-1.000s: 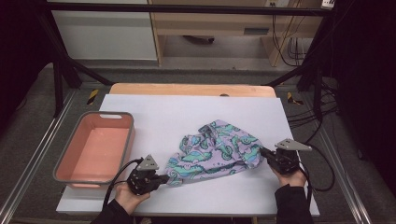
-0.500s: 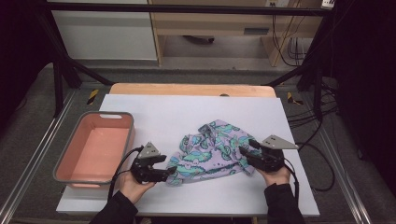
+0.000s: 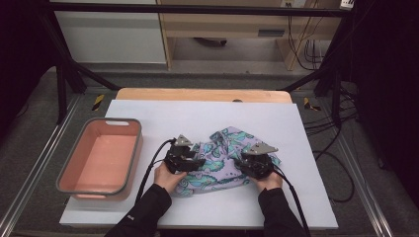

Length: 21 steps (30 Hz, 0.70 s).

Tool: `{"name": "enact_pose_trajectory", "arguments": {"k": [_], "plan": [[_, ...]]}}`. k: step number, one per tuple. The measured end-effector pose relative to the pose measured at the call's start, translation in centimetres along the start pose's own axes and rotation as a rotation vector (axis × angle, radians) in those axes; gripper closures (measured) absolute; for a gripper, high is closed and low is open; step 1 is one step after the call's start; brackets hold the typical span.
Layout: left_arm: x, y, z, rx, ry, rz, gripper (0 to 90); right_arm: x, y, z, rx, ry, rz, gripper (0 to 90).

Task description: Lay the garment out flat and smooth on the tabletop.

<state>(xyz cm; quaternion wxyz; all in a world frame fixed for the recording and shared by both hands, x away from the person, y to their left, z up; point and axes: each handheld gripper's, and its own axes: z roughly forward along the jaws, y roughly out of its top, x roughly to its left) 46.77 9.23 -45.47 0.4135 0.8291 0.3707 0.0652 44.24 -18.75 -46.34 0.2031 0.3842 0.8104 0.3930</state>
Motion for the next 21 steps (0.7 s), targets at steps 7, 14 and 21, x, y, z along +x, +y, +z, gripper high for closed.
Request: {"name": "enact_pose_trajectory", "arguments": {"k": [7,14,21], "plan": [[-0.1,-0.4,-2.1,-0.021,0.044,0.044,85.9,-2.1,0.9,-3.3,-0.093,-0.041,0.075,88.5],[0.0,-1.7,-4.6,-0.037,0.025,0.060,86.3,-4.0,2.4,-7.1,-0.183,-0.093,0.101,88.5],[-1.7,-3.2,-5.9,-0.007,-0.001,0.114,86.4,-4.2,2.9,-8.1,-0.208,-0.101,0.094,88.5]]}}
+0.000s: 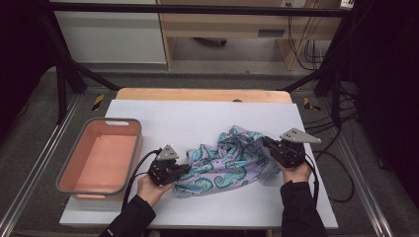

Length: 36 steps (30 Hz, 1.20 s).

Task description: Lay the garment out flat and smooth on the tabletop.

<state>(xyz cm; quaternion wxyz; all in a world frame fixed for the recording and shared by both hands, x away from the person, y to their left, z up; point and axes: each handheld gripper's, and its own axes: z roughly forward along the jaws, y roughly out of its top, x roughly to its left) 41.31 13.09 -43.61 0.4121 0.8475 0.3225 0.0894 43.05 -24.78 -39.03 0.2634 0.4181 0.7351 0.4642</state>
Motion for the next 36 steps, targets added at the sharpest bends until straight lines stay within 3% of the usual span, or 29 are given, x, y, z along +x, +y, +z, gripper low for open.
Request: {"name": "enact_pose_trajectory", "arguments": {"k": [10,14,19,22,24,27,30,33,36], "plan": [[-2.1,-1.3,-1.4,0.020,-0.029,0.050,86.3,0.3,1.5,0.9,-0.016,-0.018,-0.026,88.8],[-2.0,-1.4,-1.1,0.026,-0.037,0.042,86.2,-1.0,1.3,2.8,0.010,-0.081,-0.016,88.7],[-1.8,-1.3,-0.6,0.039,-0.038,0.032,85.3,-2.8,-0.2,5.4,0.100,-0.207,-0.009,88.0],[-1.7,-1.2,-0.8,0.032,-0.035,0.034,84.5,-3.6,-1.1,5.8,0.162,-0.250,0.009,86.2],[-1.5,-1.0,-0.9,0.025,-0.027,0.034,76.9,-3.9,-1.6,5.5,0.155,-0.256,0.036,78.7],[-0.9,-0.5,-1.0,0.006,-0.013,0.016,57.9,-3.8,-1.9,4.7,0.136,-0.236,0.069,61.9],[-0.3,0.1,-1.2,-0.028,0.017,0.004,38.8,-2.8,-1.9,3.8,0.092,-0.190,0.060,48.9],[0.3,0.6,-1.7,-0.057,0.051,-0.012,26.1,-1.0,-1.9,3.2,0.048,-0.118,0.042,37.1],[1.0,0.9,-2.4,-0.078,0.075,-0.032,17.3,1.2,-2.1,3.1,0.038,-0.027,0.024,29.5]]}}
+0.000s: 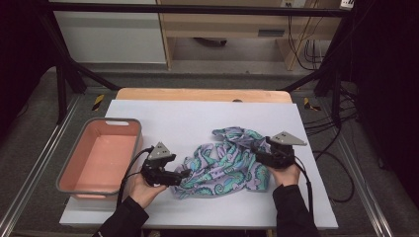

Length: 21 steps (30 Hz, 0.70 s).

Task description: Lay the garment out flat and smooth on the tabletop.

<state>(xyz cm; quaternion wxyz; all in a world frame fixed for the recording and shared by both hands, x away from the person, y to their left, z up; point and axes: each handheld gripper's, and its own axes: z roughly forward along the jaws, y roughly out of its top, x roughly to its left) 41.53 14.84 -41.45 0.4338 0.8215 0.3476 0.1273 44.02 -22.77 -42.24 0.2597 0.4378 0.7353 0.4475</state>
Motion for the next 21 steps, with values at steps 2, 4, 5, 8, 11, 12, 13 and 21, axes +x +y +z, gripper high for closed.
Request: {"name": "enact_pose_trajectory", "arguments": {"k": [2,4,5,8,11,12,13,21], "plan": [[0.6,0.2,-0.3,-0.011,0.011,-0.026,11.6,1.5,-0.3,0.2,0.006,0.067,0.000,25.4],[1.1,0.4,-0.6,-0.020,0.013,-0.048,8.0,3.0,-0.6,0.7,0.018,0.130,-0.001,23.0],[1.3,0.5,-0.7,-0.023,0.015,-0.050,7.5,3.9,-0.7,1.0,0.028,0.153,-0.005,21.9],[1.8,0.7,-0.9,-0.028,0.025,-0.053,7.5,6.3,-0.9,2.3,0.068,0.226,-0.034,21.3],[2.1,1.0,-1.2,-0.023,0.036,-0.047,7.3,8.7,-1.3,4.0,0.108,0.284,-0.055,20.8],[2.2,1.0,-1.3,-0.025,0.040,-0.047,7.1,9.5,-1.4,4.5,0.123,0.301,-0.061,19.9],[2.3,1.1,-1.4,-0.028,0.045,-0.049,7.1,10.2,-1.6,5.1,0.135,0.314,-0.077,19.4],[3.3,1.2,-2.2,-0.046,0.062,-0.076,7.2,13.9,-2.8,8.4,0.225,0.359,-0.141,42.7]]}}
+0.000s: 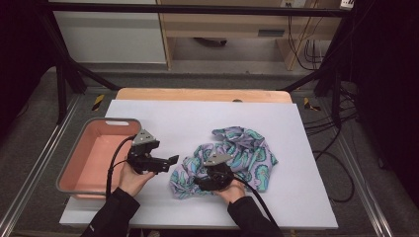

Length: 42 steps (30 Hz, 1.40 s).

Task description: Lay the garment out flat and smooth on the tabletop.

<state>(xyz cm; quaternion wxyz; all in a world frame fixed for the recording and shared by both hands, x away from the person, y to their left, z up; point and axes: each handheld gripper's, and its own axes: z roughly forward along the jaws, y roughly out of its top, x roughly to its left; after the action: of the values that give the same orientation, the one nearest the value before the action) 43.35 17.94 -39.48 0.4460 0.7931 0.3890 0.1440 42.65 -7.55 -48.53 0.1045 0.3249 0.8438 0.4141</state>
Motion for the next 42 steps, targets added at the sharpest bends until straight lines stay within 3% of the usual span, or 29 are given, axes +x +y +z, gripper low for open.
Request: {"name": "enact_pose_trajectory", "arguments": {"k": [4,5,7,11,14,18,20,22,25,27,29,32,34,37,40,42], "plan": [[0.3,0.2,-0.2,0.000,0.008,0.000,7.2,-0.2,0.0,-0.7,0.046,0.045,-0.005,82.8],[0.3,0.2,-0.2,-0.004,-0.002,-0.009,7.2,-0.4,0.0,-1.1,0.058,0.062,0.001,85.6],[0.3,0.4,-0.3,-0.013,-0.005,-0.012,7.3,-0.7,-0.1,-2.1,0.081,0.091,-0.004,86.6],[0.0,0.8,-0.1,-0.013,-0.010,-0.009,7.4,-0.6,-0.7,-5.1,0.055,0.145,-0.029,86.8],[-0.3,1.2,0.3,-0.010,-0.011,-0.002,7.6,-0.8,-1.8,-7.2,0.072,0.168,-0.051,86.7],[-0.9,1.9,2.2,0.010,-0.037,-0.011,8.2,-1.2,-4.1,-8.2,0.125,0.152,-0.049,84.1],[-1.3,2.2,3.5,0.033,-0.044,0.001,9.3,-1.4,-4.6,-8.6,0.102,0.144,-0.042,75.9],[-1.6,2.4,5.0,0.060,-0.056,0.004,10.8,-1.5,-4.4,-9.1,0.061,0.114,-0.036,61.4],[-2.0,2.3,7.3,0.104,-0.074,0.009,13.7,-1.9,-3.9,-10.4,-0.014,0.045,-0.038,47.7],[-2.3,2.0,8.7,0.130,-0.072,0.018,14.9,-2.6,-4.0,-11.3,-0.051,-0.009,-0.023,43.2],[-2.5,1.6,9.8,0.154,-0.073,0.030,18.4,-3.7,-4.3,-12.1,-0.071,-0.056,0.008,39.2],[-2.7,0.9,11.3,0.195,-0.078,0.042,24.2,-5.4,-5.2,-12.9,-0.095,-0.166,0.083,31.7],[-2.7,0.5,12.0,0.200,-0.092,0.032,34.0,-6.3,-5.8,-13.1,-0.103,-0.209,0.136,29.7],[-2.8,0.1,12.2,0.194,-0.150,0.008,54.8,-7.3,-6.4,-12.9,-0.093,-0.276,0.169,28.3],[-3.1,-0.2,12.0,0.208,-0.142,0.041,74.0,-7.8,-6.8,-12.7,-0.080,-0.307,0.186,32.7],[-3.3,-0.5,11.5,0.210,-0.149,0.052,81.7,-8.0,-7.1,-12.6,-0.071,-0.306,0.191,39.4]]}}
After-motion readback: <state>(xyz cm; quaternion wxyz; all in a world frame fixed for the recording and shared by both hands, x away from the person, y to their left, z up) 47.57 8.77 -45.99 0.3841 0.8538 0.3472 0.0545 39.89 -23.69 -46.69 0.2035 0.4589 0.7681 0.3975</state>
